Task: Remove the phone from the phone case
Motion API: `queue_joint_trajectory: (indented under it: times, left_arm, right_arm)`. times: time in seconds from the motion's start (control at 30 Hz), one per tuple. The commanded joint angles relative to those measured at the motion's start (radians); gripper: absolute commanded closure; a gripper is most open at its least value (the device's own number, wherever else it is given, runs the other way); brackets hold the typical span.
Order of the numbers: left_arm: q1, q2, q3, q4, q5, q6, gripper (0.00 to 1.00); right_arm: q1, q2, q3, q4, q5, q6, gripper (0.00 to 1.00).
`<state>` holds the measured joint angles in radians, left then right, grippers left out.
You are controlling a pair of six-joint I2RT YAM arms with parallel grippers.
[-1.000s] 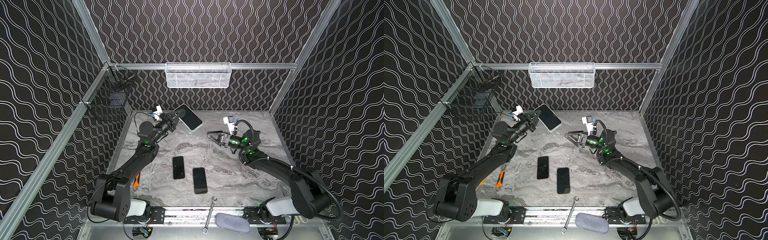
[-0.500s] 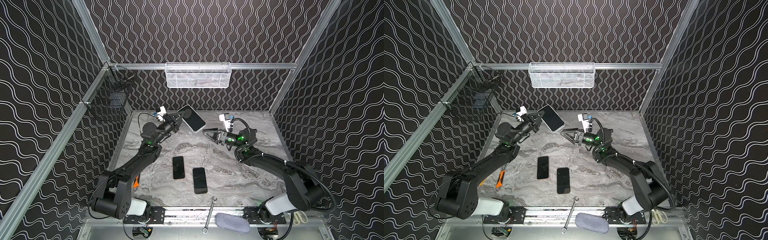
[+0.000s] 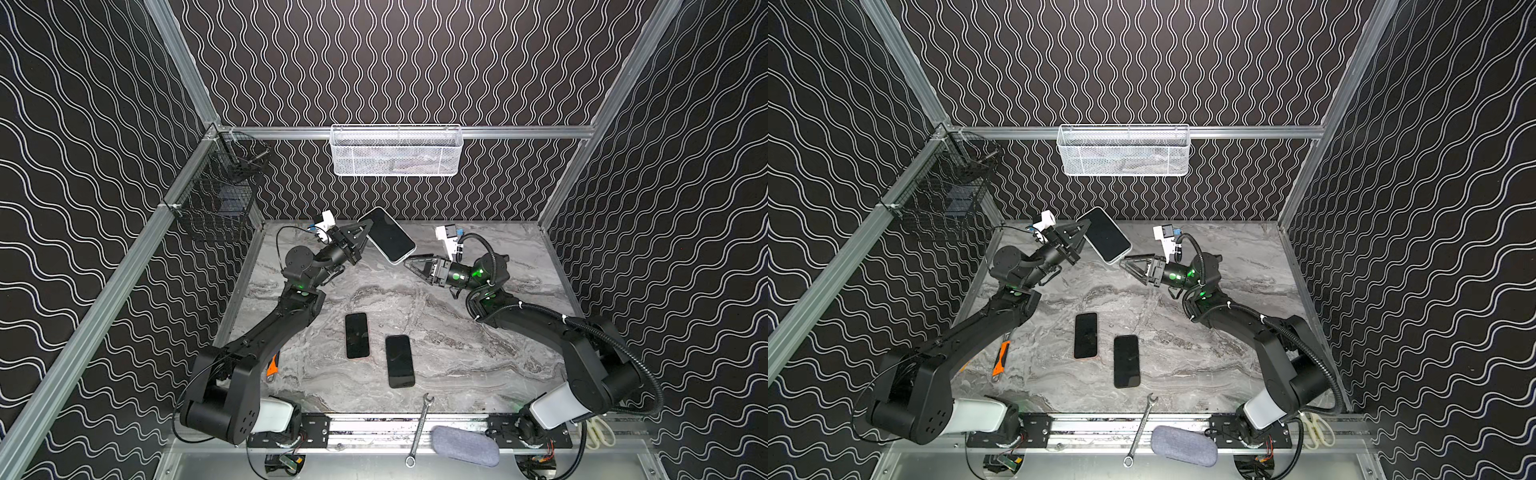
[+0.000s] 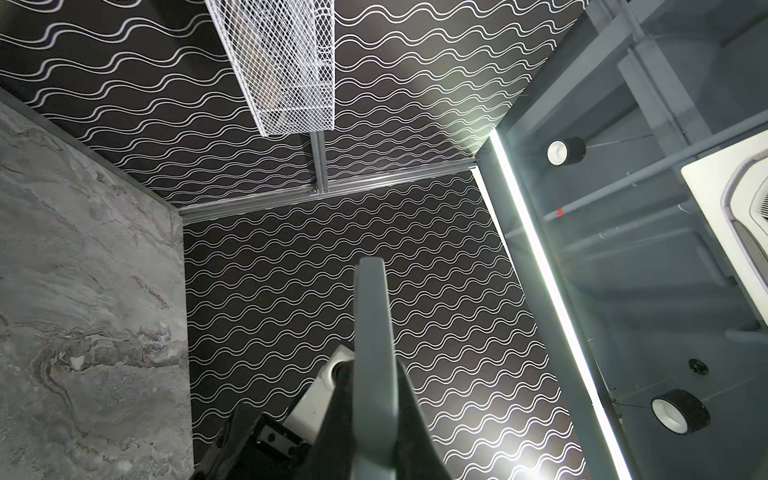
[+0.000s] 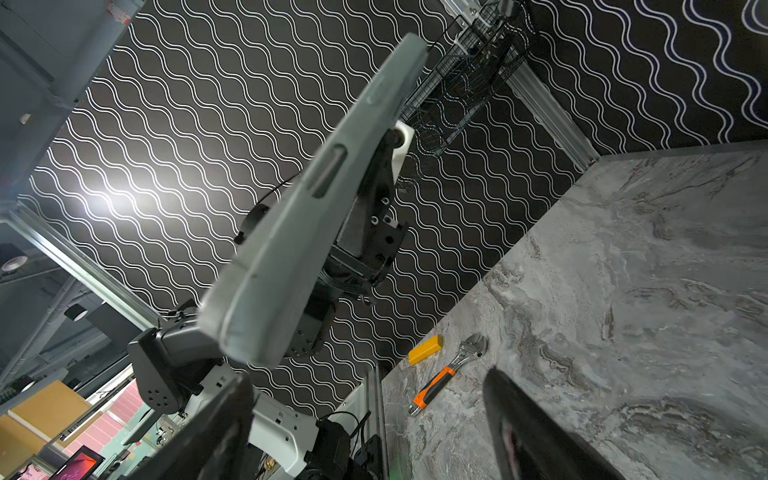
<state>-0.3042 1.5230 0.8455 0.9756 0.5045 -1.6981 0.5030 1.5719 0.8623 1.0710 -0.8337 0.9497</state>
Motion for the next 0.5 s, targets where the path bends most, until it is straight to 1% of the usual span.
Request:
queue_joint_trajectory:
  times: [0.0, 0.2, 0.47]
  left_arm:
    - [-0.007, -0.013, -0.005, 0.071, -0.002, -0.020, 1.00]
    - [-0.007, -0.011, -0.031, 0.075, -0.008, -0.018, 1.00]
    - [-0.007, 0.008, -0.006, 0.083, -0.005, -0.007, 1.00]
  right_arm:
    - [0.002, 0.014, 0.017, 0.067, 0.006, 0.021, 0.14]
    - [0.002, 0.027, 0.025, 0.088, -0.005, 0.043, 0.14]
    - [0.003, -0.034, -0.004, -0.061, -0.033, -0.058, 0.14]
